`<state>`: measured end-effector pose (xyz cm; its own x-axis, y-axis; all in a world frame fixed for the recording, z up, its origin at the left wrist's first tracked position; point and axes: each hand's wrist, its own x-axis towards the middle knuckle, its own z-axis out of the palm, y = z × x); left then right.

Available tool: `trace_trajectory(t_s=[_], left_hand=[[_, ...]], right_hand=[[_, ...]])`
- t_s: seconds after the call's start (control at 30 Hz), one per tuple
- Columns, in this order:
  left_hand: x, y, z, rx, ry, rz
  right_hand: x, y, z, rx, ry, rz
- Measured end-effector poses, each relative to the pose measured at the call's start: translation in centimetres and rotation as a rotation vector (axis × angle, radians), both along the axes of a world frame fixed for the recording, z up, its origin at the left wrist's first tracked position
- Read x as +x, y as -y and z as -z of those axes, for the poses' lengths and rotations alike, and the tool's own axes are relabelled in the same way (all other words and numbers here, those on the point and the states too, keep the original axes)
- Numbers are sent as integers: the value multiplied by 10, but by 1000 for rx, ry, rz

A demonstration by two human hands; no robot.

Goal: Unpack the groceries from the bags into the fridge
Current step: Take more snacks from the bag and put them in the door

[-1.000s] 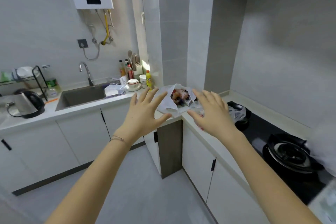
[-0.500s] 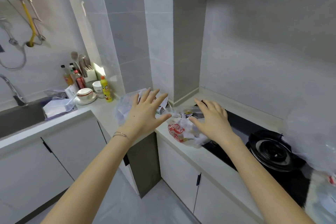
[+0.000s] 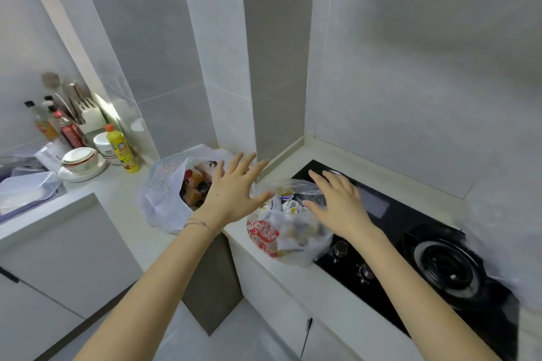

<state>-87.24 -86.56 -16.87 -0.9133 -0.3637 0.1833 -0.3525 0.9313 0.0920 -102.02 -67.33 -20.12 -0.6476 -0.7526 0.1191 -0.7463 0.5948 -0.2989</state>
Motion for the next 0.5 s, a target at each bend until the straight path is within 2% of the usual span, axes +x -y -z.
trace_trajectory(t_s=[0.27, 0.5], left_hand=[[-76, 20, 70, 101, 174, -43], [-117, 44, 128, 231, 320, -57]], right_hand=[[-84, 31, 50, 125, 73, -103], [-128, 58, 92, 161, 220, -189]])
